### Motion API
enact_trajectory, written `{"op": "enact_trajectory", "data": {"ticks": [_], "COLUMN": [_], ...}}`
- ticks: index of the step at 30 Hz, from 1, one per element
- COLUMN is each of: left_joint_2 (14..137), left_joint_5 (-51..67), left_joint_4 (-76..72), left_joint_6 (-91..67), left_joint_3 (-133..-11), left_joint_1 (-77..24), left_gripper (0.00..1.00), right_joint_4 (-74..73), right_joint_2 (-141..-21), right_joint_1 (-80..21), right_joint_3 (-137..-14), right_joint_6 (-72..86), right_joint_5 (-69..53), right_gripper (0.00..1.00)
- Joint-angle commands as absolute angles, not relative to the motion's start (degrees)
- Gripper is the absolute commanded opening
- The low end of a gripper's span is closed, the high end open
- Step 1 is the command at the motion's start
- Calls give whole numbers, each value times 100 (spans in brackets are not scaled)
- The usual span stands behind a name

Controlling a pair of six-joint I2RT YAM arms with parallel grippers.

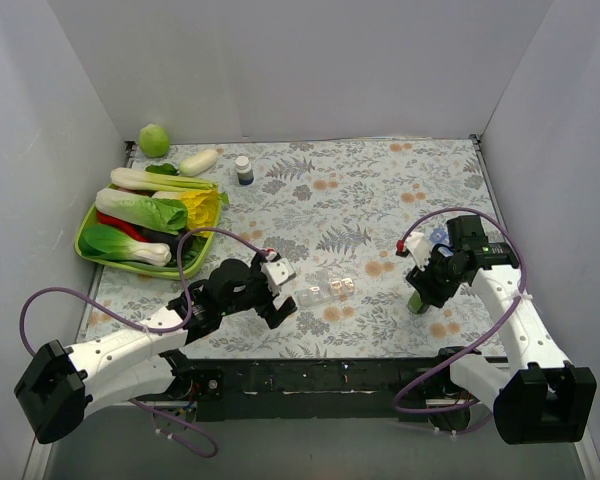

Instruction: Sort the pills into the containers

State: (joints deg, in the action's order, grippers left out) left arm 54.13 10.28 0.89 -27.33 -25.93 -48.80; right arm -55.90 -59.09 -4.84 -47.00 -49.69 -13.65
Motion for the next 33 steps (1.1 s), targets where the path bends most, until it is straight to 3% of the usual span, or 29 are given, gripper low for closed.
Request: {"op": "enact_trajectory", "data": {"ticks": [1, 4, 13, 20, 33], "left_joint_2": [5300, 5361, 5458, 6599, 8753], "left_joint_5": [958, 1159, 3049, 1674, -228], "left_joint_4": [35, -139, -1490, -2890, -3332], "left_joint_6": [-3014, -3146, -3129, -2883, -2707], "left_joint_3": [-2760, -2777, -2584, -2873, -4270], "left_joint_1": [-4852, -4852, -5061, -6073, -6847], "left_gripper": [98, 98, 98, 98, 96], "right_joint_4": [-5537, -5625, -6301, -6109, -5231], "right_joint_2": [-5924, -5880, -5967, -6398, -6469], "right_joint_1": [-457, -466, -466, -650, -888], "right_joint_3": [-4763, -4860, -5449, -5695, -5406], "right_joint_6": [-4931, -5001, -5457, -5397, -4808], "right_joint_5": [-1582, -1819, -3873, -5509, -6143], "right_gripper": [32, 14, 8, 8, 7]}}
